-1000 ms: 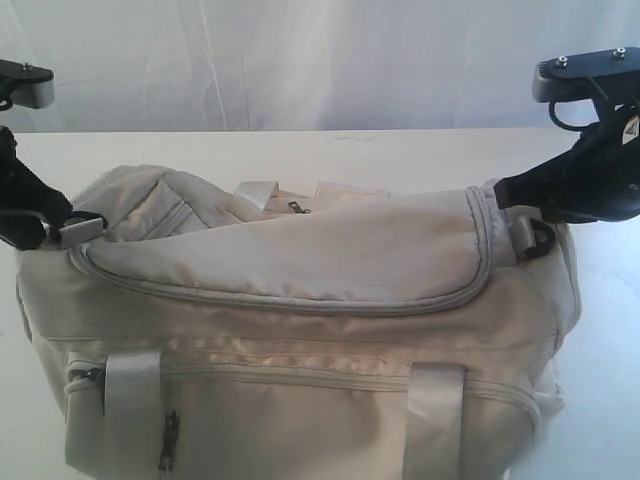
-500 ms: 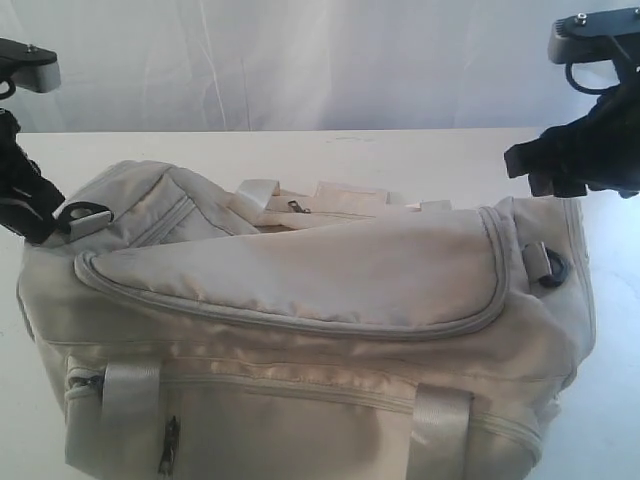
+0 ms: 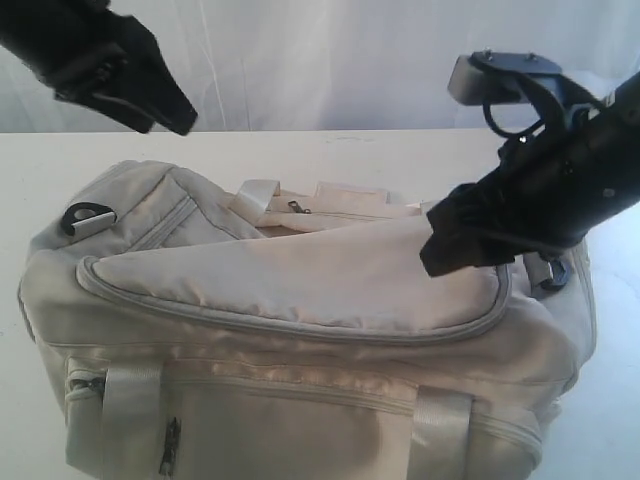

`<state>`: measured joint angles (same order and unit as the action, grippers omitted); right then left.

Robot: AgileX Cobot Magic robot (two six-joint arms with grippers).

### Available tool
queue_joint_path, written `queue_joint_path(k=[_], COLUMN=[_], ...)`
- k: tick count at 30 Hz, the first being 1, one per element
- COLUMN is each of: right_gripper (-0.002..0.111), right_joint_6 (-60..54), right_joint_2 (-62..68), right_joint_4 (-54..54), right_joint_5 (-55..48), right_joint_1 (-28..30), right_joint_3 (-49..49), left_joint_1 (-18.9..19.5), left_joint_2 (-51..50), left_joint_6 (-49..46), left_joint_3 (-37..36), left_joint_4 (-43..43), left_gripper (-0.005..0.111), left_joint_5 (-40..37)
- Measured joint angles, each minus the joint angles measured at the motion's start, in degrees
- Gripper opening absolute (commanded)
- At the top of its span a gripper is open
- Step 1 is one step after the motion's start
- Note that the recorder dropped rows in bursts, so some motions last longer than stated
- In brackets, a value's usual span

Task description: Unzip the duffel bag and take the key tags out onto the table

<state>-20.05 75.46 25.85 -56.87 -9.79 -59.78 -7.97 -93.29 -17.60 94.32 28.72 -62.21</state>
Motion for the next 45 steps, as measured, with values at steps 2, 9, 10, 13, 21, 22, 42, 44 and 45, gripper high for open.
queue_joint_path(k=[2, 9, 10, 13, 21, 22, 42, 44, 45], right_gripper=[0.047, 0.045, 0.044, 0.040, 0.038, 0.038, 0.038, 0.038, 0.038], right_joint_6=[-0.09, -0.09, -0.09, 1.01, 6.29, 7.40, 15.99, 15.99, 15.99], right_joint_2=[0.94, 4.27, 4.57, 4.82, 2.25, 1.32, -5.80, -5.80, -5.80], right_joint_4=[-1.28, -5.14, -5.56, -7.77, -19.40, -20.94, -29.28, -29.30, -29.59], right_joint_5=[-3.24, -11.00, -11.42, -11.84, -12.74, -12.74, -11.29, -11.29, -11.29], right_joint_1=[-0.24, -0.46, -0.46, -0.51, -0.51, -0.51, -0.51, -0.51, -0.51], right_joint_3=[0.00, 0.00, 0.00, 0.00, -1.32, -1.99, -4.05, -4.05, -4.05], left_joint_1=[-1.33, -7.48, -8.11, -10.24, -14.09, -14.37, -21.46, -21.79, -21.89], left_joint_2=[-2.86, -12.53, -13.65, -17.78, -28.29, -29.18, -43.16, -43.54, -43.71], left_joint_6=[-1.35, -5.36, -5.36, -5.36, -4.09, -3.91, -3.50, -3.50, -3.50], left_joint_3=[-0.01, 1.96, 2.77, 6.54, 18.51, 19.44, 31.40, 31.49, 31.49], left_joint_4=[2.52, 12.59, 12.94, 13.51, 13.65, 13.65, 14.92, 14.92, 14.92], left_gripper=[0.064, 0.064, 0.064, 0.064, 0.064, 0.064, 0.057, 0.040, 0.027], left_joint_5=[1.23, 9.59, 9.85, 10.19, 9.81, 9.81, 15.46, 16.37, 16.78])
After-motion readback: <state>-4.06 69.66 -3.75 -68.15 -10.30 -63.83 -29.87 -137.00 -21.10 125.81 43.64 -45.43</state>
